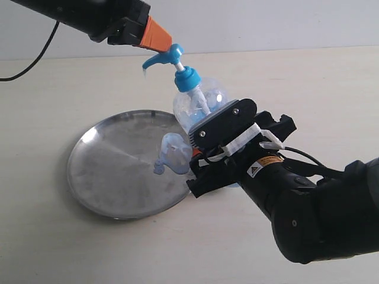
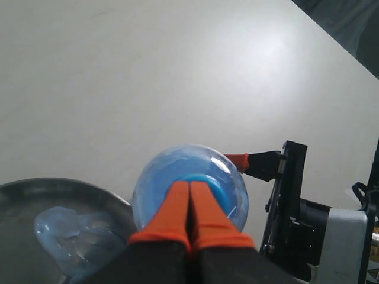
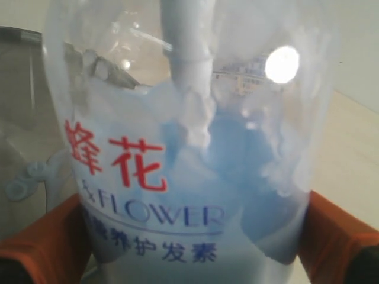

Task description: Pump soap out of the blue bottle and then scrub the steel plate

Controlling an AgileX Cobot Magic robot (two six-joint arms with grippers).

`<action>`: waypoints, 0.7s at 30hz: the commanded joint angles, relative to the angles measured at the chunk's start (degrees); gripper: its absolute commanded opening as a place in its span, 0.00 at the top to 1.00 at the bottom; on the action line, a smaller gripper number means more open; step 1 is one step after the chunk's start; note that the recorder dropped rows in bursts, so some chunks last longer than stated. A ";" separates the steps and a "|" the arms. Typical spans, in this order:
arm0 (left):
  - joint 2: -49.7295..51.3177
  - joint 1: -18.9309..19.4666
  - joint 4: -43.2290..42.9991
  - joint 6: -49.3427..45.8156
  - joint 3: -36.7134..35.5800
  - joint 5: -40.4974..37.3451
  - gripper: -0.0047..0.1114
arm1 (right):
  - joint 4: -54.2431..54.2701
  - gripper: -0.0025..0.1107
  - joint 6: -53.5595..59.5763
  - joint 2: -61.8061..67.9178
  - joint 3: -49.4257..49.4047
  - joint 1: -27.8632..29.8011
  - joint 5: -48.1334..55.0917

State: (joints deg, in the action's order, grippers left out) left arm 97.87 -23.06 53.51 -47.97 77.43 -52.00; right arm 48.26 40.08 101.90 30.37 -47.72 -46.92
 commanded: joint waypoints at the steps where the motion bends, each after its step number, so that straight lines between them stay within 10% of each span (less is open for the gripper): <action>1: 2.66 -0.98 -4.53 0.30 -1.24 -4.60 0.96 | -4.90 0.98 0.53 -1.05 0.76 -0.26 -3.54; 21: -19.18 -0.86 -6.92 5.42 0.65 7.53 0.96 | 3.41 0.98 -3.06 -1.16 0.03 -0.26 -6.42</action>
State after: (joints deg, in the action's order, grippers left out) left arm 80.73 -23.83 48.08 -44.41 79.05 -45.49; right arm 50.98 38.52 101.90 30.61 -47.95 -47.40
